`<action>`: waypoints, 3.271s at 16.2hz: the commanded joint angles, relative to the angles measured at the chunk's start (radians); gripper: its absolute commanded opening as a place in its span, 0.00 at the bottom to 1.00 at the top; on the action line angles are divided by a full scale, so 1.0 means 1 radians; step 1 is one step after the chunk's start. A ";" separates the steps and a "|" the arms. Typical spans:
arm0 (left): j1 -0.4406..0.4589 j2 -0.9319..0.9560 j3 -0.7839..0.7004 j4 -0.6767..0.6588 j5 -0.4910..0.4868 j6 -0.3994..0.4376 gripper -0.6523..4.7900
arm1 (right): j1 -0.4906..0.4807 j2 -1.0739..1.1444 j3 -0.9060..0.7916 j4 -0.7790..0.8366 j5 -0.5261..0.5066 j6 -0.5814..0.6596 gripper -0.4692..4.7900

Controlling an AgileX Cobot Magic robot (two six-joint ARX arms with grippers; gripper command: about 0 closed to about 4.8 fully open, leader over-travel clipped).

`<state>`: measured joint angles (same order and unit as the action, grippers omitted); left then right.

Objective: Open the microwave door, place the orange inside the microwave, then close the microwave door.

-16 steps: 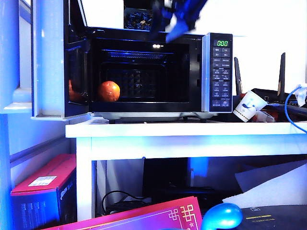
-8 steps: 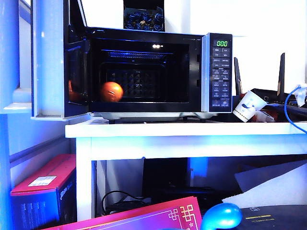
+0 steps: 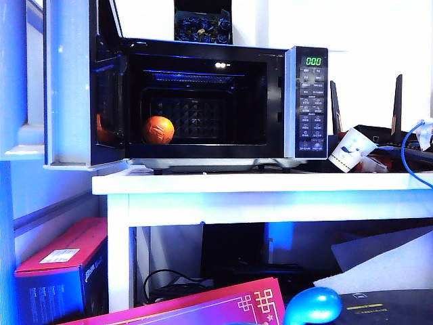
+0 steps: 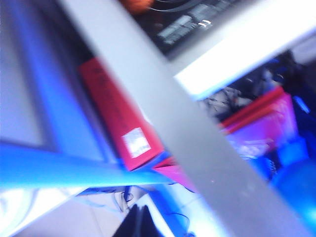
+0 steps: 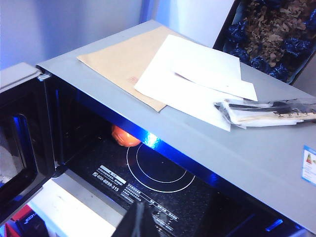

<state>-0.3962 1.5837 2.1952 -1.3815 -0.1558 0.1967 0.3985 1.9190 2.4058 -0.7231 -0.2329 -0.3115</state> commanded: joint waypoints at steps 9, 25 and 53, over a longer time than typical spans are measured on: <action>0.000 0.084 0.002 0.040 0.231 0.013 0.11 | 0.001 -0.072 0.006 0.078 0.032 0.020 0.09; -0.014 0.105 0.063 0.055 0.434 0.013 0.11 | 0.001 -0.098 0.006 0.137 0.114 0.023 0.09; -0.126 0.404 0.063 0.685 0.472 0.013 0.11 | 0.001 -0.241 0.006 0.234 0.130 0.024 0.09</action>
<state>-0.5201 1.9797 2.2539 -0.7372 0.3374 0.2092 0.3981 1.6894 2.4065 -0.5110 -0.1051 -0.2928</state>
